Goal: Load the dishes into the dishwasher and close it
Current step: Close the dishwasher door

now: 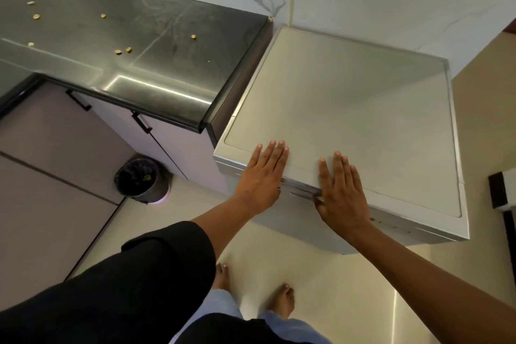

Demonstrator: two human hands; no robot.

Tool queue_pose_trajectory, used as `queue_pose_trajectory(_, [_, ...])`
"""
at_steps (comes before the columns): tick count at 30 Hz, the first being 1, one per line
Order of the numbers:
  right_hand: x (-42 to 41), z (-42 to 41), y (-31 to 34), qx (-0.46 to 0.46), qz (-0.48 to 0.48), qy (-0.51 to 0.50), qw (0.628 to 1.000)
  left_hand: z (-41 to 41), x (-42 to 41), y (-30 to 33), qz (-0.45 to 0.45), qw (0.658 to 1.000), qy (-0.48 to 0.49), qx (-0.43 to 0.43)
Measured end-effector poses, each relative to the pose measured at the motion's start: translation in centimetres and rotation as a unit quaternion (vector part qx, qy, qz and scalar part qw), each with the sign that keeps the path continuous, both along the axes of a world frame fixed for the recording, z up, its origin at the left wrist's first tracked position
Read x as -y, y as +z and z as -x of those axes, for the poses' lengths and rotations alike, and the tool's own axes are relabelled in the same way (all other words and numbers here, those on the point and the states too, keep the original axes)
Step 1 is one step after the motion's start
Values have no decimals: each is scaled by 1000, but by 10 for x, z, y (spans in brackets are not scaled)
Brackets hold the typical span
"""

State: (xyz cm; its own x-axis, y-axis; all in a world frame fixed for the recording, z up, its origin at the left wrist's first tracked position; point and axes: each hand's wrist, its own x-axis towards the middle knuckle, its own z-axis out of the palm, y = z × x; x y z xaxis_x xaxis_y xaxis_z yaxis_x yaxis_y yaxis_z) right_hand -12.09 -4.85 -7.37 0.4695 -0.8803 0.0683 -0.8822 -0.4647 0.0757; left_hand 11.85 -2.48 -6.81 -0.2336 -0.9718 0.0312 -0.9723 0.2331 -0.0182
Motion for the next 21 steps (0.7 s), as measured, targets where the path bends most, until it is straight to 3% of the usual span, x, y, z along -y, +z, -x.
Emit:
queue_pose_trajectory(9, [-12,-81,-6,49,46,88,994,-85,-7,-13,90,996,3,0])
queue_pose_trajectory(21, [-12,-126,-58,101,233,5,967,-134,13,-57,236,963,-106,-74])
